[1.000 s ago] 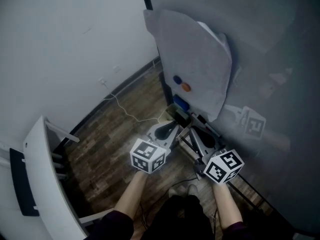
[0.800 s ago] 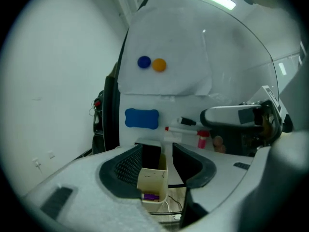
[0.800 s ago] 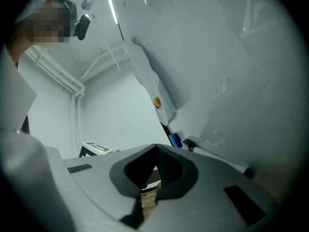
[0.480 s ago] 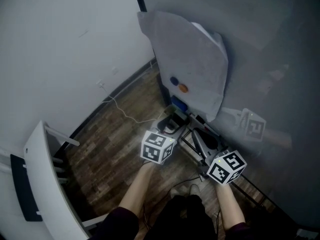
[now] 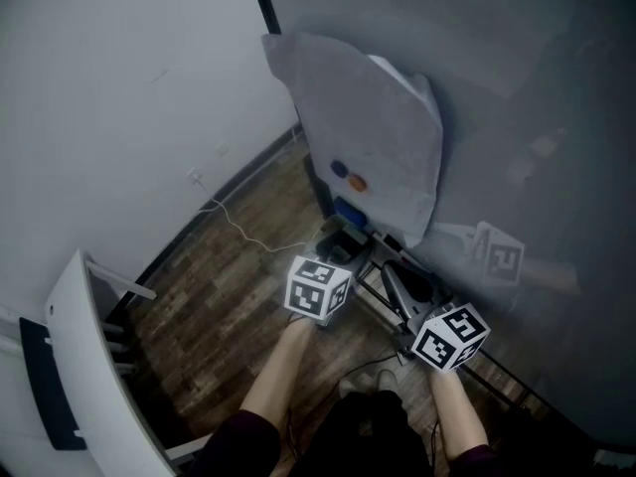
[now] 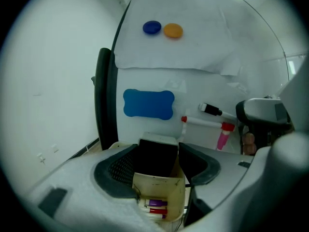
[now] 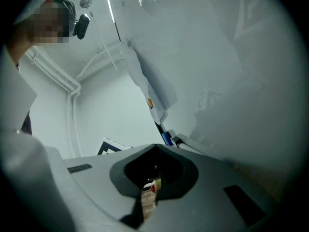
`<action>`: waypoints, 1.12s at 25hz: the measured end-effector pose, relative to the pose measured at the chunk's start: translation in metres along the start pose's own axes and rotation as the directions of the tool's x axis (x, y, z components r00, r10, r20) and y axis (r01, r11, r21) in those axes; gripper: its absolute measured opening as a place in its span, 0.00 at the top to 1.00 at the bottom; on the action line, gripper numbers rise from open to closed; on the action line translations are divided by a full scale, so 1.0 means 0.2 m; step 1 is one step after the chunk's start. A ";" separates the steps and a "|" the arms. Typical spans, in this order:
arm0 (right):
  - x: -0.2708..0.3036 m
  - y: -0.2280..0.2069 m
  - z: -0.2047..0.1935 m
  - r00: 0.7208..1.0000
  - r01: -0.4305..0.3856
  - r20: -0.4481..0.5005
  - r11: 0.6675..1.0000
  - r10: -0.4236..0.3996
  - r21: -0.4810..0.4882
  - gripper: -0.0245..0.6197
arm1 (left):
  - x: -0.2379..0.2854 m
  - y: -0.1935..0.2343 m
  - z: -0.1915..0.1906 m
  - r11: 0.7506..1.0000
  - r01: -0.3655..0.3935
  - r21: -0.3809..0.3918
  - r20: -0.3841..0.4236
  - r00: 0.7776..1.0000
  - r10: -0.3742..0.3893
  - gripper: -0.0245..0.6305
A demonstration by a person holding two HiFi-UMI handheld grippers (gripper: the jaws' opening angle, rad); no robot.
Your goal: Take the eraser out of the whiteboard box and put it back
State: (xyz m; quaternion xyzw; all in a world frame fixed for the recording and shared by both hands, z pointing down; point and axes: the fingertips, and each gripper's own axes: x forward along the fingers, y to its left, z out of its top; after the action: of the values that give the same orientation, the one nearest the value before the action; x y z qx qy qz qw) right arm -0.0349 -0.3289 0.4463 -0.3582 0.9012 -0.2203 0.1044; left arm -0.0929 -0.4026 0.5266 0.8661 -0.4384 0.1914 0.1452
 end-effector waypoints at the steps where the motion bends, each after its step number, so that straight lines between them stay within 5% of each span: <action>1: 0.00 0.00 0.00 1.000 0.001 0.001 1.000 -0.001 -0.001 0.96 | 0.00 0.00 0.00 1.000 -0.001 -0.002 0.003 1.000 0.001 0.57; 9: 0.00 0.01 0.00 1.000 0.000 -0.001 1.000 0.000 0.005 0.96 | -0.04 0.00 0.01 1.000 -0.004 -0.016 0.026 1.000 0.004 0.58; 28: -0.01 0.13 0.12 1.000 -0.028 0.014 0.999 0.027 0.020 0.96 | -0.44 -0.09 0.35 0.998 -0.005 -0.063 0.250 0.968 0.021 0.58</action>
State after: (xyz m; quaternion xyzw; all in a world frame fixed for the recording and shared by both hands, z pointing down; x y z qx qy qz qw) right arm -0.0404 -0.3189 0.4136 -0.3462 0.9031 -0.2255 0.1173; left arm -0.1119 -0.3608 0.4229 0.8756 -0.4645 0.0676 0.1140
